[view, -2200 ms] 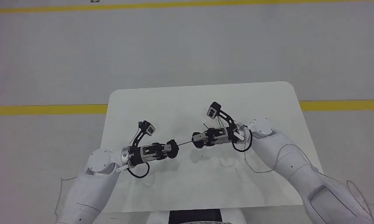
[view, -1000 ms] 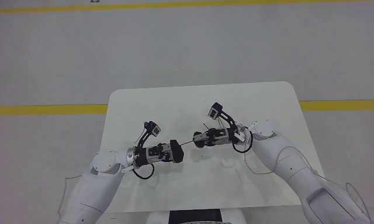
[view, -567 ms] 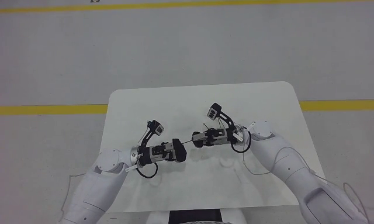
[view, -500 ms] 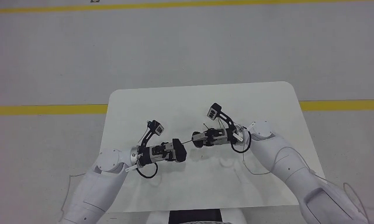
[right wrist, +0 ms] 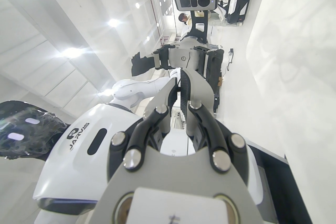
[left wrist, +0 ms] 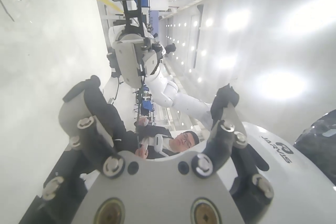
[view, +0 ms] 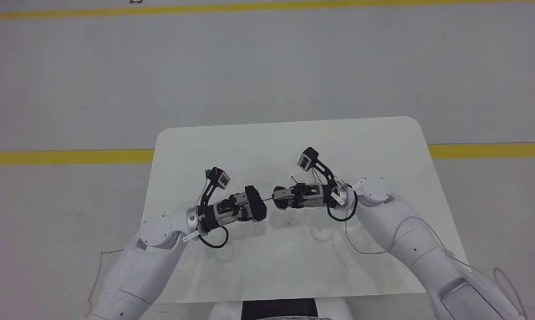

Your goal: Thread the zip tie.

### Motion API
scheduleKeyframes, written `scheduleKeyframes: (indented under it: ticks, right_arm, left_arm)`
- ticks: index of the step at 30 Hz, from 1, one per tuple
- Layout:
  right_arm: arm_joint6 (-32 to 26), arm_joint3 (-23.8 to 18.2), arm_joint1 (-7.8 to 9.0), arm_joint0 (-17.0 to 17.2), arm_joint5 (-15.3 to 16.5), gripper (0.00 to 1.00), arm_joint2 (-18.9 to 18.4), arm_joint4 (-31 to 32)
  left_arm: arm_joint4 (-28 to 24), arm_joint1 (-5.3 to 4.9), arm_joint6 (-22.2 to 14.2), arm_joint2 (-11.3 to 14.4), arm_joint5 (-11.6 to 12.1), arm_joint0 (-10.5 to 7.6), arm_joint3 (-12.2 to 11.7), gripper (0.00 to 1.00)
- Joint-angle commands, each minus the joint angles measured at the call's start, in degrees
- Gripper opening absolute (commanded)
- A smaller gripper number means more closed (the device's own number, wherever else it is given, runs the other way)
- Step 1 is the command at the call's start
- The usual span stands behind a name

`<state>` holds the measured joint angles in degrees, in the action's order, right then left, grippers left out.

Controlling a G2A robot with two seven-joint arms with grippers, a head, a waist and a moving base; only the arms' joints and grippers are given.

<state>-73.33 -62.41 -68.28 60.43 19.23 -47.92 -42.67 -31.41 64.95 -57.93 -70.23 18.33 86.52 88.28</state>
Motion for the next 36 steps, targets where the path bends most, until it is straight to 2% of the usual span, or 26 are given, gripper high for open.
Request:
scheduleKeyframes:
  ticks: [1, 2, 6, 11, 24, 26, 36]
  right_arm:
    - [-0.07, -0.26, 0.05, 0.26, -0.01, 0.00, -0.37, 0.14]
    - [-0.10, -0.38, 0.07, 0.35, -0.01, 0.00, -0.52, 0.19]
    - [-0.33, -0.73, 0.10, 0.71, 0.00, 0.00, -1.04, 0.57]
    - [-0.24, -0.77, 0.07, 0.91, -0.12, 0.00, -1.49, 1.12]
    - [-0.38, -0.86, -0.25, 0.80, -0.36, 0.00, -2.00, 2.33]
    - [-0.37, -0.83, -0.32, 0.70, -0.41, 0.00, -1.92, 2.76]
    - [0.07, -0.89, -0.59, 0.69, -0.28, 0.00, -2.14, 3.69]
  left_arm:
    - [-0.27, -0.10, 0.18, -0.02, 0.17, 0.11, 0.02, 0.44]
    - [-0.67, -0.13, 0.11, 0.00, 0.18, 0.19, 0.04, 0.40]
    - [-1.71, -0.33, -0.37, 0.07, 0.19, 0.26, 0.07, 0.34]
    - [-3.00, -0.49, -1.26, 0.44, -0.02, 0.10, 0.02, 0.31]
    - [-2.27, -0.90, -1.13, 1.98, -0.55, -0.67, -0.38, 0.24]
    - [-2.16, -0.96, -1.07, 2.17, -0.62, -0.77, -0.44, 0.19]
    - [-1.34, -1.24, -0.54, 3.32, -0.89, -1.53, -1.00, 0.09]
